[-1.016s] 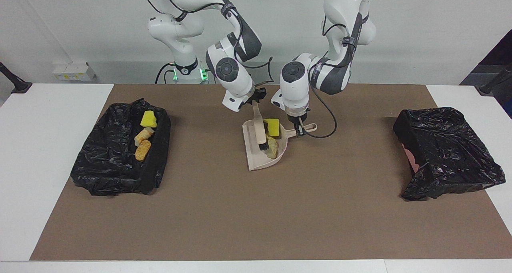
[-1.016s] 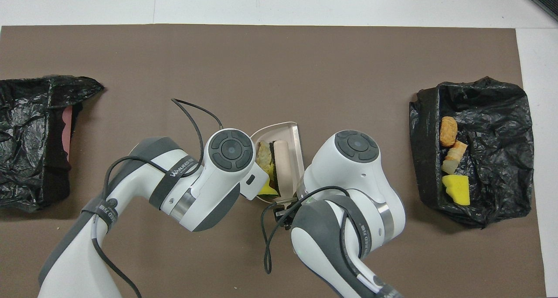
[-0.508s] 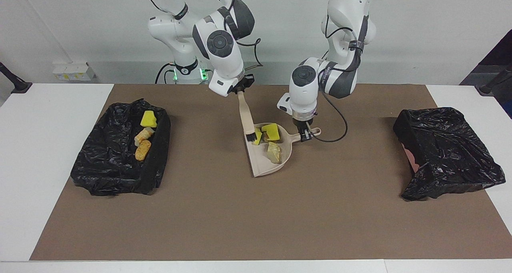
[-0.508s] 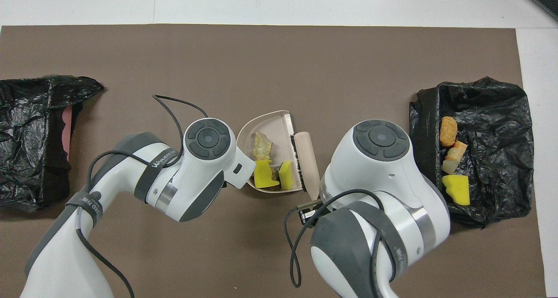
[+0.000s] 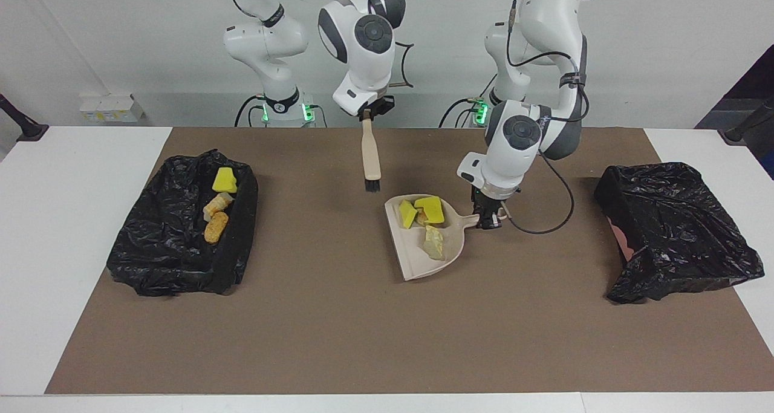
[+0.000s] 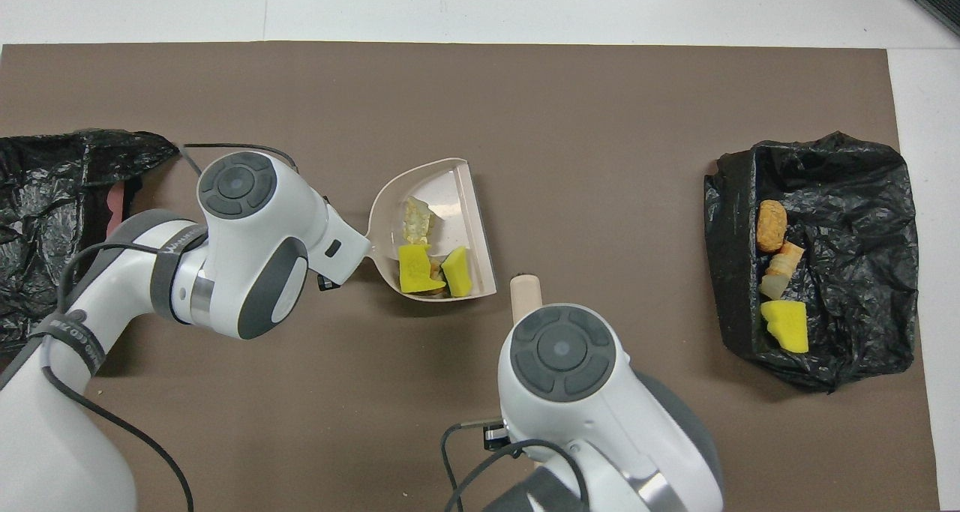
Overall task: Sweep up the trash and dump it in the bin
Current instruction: 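Carry the dustpan to the other black bag and tip it with the left gripper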
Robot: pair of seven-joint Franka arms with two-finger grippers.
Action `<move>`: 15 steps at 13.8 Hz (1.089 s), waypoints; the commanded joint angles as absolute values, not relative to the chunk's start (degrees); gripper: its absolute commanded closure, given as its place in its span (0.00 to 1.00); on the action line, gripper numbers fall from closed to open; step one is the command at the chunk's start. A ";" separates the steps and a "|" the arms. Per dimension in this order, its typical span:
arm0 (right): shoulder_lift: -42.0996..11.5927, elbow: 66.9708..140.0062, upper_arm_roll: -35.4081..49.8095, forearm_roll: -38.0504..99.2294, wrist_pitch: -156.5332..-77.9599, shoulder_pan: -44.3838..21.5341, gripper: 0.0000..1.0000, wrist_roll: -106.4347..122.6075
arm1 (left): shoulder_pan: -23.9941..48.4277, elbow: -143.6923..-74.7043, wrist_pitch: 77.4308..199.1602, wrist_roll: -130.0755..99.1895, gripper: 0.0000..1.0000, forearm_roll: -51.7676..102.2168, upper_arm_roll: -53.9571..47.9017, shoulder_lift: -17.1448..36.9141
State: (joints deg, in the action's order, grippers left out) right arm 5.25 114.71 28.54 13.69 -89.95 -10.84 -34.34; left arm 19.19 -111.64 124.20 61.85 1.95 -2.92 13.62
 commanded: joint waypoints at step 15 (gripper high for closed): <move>-7.90 123.05 40.78 15.65 -119.35 -14.06 1.00 -47.46 | -6.31 -89.30 95.89 99.29 1.00 1.94 -2.29 13.27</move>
